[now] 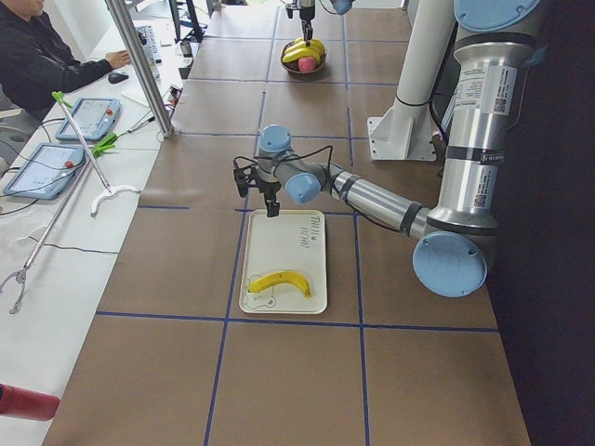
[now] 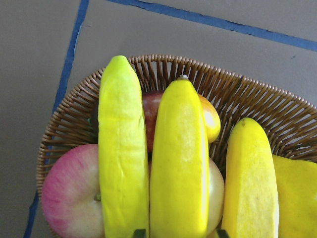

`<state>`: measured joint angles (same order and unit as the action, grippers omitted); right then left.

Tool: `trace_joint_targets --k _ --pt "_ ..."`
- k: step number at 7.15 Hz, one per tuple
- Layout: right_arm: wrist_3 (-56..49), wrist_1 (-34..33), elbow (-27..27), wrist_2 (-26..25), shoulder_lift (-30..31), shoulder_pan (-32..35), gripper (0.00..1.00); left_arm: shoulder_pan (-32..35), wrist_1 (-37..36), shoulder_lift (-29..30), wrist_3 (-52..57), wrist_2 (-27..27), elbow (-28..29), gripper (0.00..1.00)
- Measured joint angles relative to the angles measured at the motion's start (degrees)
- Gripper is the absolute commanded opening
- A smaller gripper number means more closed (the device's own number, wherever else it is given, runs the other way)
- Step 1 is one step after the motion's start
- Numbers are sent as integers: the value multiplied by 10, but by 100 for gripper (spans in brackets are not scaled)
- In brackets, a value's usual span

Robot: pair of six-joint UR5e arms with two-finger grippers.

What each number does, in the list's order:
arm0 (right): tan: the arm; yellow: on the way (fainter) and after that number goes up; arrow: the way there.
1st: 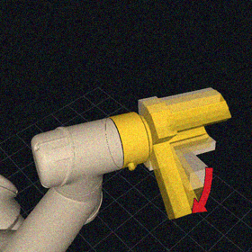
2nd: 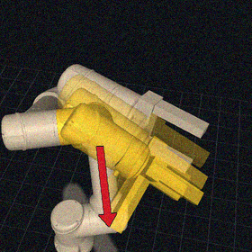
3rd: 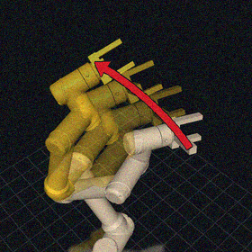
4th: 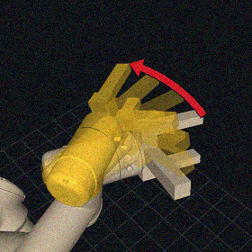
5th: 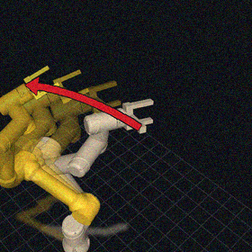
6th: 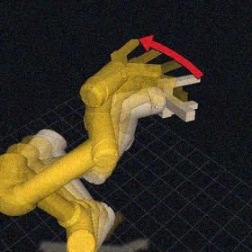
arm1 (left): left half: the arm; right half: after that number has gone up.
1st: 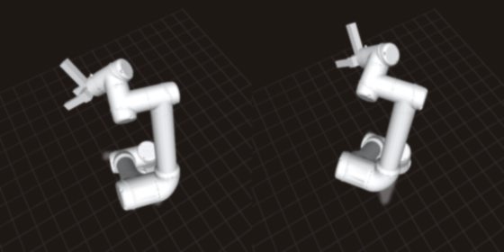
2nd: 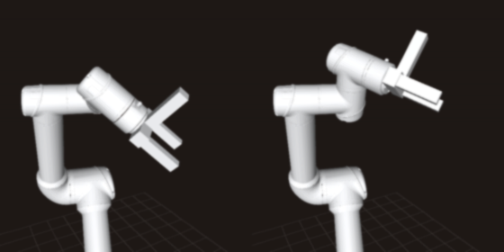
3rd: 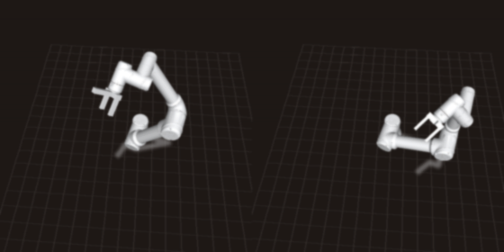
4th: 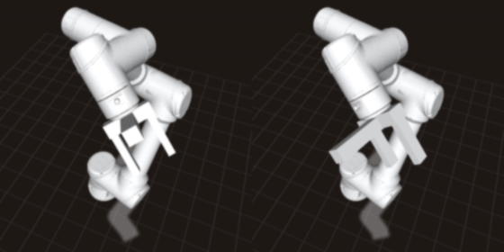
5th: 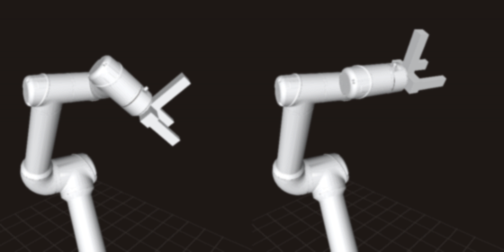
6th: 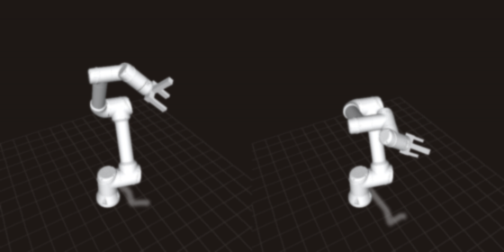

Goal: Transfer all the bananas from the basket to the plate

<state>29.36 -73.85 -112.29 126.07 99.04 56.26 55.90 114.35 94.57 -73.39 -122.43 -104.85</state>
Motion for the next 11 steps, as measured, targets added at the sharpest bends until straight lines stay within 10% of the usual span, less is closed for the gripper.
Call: trace_joint_targets --k 6,9,11 --pt "0 0 12 -2 -2 -3 56 0 0 0 0 0 -1 99" --pt "0 1 15 -2 -2 -4 4 0 0 0 -1 0 -4 99" --pt "-1 4 8 -1 -2 -3 1 0 0 0 -1 -1 -4 99"
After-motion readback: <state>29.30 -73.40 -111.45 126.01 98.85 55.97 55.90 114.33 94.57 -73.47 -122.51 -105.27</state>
